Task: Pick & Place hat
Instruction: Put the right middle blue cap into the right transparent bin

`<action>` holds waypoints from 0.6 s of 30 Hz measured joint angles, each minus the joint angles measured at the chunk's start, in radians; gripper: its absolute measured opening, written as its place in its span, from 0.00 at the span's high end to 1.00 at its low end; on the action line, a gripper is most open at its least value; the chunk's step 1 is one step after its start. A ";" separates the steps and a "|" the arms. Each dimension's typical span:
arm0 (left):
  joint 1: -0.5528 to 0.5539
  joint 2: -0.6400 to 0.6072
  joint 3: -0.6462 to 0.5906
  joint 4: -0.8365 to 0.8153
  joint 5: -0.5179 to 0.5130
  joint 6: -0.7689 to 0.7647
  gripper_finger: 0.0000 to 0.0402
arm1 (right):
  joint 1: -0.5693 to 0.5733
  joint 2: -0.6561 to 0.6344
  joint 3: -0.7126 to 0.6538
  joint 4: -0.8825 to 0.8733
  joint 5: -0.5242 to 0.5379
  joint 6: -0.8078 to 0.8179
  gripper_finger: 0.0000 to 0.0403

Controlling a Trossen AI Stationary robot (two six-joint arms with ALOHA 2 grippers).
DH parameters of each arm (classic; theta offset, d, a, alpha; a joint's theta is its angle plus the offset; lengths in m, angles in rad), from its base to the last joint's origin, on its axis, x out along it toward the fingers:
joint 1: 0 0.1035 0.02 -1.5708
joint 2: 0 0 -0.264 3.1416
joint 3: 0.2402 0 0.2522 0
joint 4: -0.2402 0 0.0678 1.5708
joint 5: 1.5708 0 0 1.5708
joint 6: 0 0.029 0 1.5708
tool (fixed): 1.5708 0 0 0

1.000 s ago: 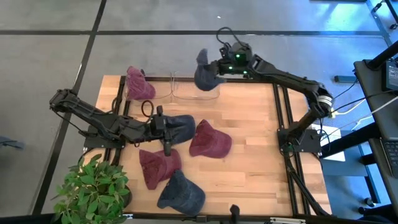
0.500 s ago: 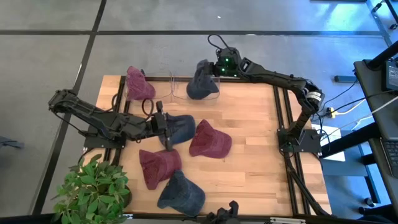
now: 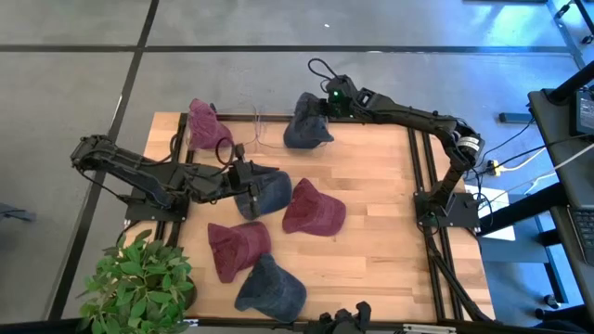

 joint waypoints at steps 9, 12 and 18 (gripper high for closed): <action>0.014 0.001 0.000 -0.001 0.075 -0.003 0.83 | -0.014 0.000 0.000 -0.020 0.003 -0.049 0.89; 0.014 0.001 0.000 -0.004 0.075 -0.003 0.83 | -0.022 -0.003 0.000 -0.022 -0.003 -0.046 0.89; 0.014 0.001 0.000 -0.024 0.075 -0.006 0.83 | -0.024 -0.006 0.000 -0.016 -0.006 -0.048 0.89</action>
